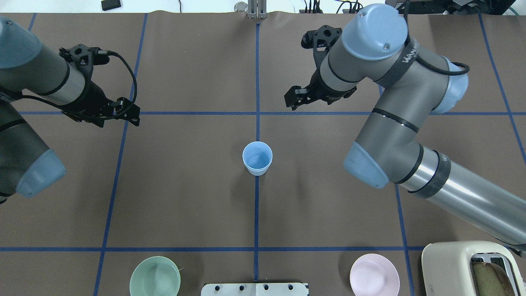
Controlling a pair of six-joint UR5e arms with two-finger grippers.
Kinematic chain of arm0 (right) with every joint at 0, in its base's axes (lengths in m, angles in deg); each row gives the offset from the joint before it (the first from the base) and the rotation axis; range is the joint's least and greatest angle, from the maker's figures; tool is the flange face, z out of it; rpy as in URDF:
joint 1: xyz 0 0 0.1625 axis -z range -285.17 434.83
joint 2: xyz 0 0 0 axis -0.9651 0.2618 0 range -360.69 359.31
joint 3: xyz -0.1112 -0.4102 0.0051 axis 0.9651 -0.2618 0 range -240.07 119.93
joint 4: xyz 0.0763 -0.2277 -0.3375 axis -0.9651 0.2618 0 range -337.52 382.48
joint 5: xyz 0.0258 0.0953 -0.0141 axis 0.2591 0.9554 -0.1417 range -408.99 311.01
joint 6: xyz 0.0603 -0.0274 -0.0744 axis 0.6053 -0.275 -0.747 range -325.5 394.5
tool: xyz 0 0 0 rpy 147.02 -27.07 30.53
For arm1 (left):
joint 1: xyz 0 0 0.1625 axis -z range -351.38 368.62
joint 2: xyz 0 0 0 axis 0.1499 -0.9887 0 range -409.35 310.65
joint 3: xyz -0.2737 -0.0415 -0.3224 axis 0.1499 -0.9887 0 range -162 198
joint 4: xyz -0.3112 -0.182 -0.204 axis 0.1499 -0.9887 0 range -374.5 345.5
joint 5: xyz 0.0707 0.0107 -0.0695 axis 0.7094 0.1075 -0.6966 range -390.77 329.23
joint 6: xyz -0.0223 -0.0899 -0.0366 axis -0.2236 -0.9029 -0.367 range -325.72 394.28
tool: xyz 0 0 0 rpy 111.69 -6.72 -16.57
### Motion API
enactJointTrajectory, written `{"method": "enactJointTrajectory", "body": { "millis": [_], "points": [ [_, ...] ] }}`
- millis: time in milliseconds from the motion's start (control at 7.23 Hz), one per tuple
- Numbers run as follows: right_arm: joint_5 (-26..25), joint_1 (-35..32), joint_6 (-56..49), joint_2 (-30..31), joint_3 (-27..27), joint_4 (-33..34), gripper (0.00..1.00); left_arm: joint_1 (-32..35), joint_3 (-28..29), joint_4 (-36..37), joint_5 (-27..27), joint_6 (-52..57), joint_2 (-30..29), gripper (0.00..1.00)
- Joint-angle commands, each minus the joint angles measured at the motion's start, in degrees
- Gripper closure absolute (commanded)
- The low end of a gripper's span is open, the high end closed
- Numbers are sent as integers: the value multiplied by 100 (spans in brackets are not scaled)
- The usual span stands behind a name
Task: Stack blue cups with both arms
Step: 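Open the right gripper and retract it away from the stacked cups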
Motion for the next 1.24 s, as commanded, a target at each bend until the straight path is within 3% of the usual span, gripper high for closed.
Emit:
{"method": "enactJointTrajectory", "body": {
  "millis": [0, 277, 553, 830, 1106],
  "points": [
    [238, -851, -67, 433, -4, -245, 0, 591, 8, 0, -257, 1002, 364, 1],
    [1044, -1476, -416, 521, -179, -131, 0, 1362, 112, 0, -416, 2518, 899, 1],
    [1181, -1926, -1696, 1466, 56, -113, 0, 2163, 602, 9, -634, 3840, 1077, 1],
    [1285, -2278, -1852, 2355, 338, -139, 0, 2718, 1043, 9, -829, 4440, 1165, 1],
    [1951, -3188, -2742, 2787, 173, -96, 0, 3114, 1299, 9, -838, 4469, 1279, 1]
  ]
}}
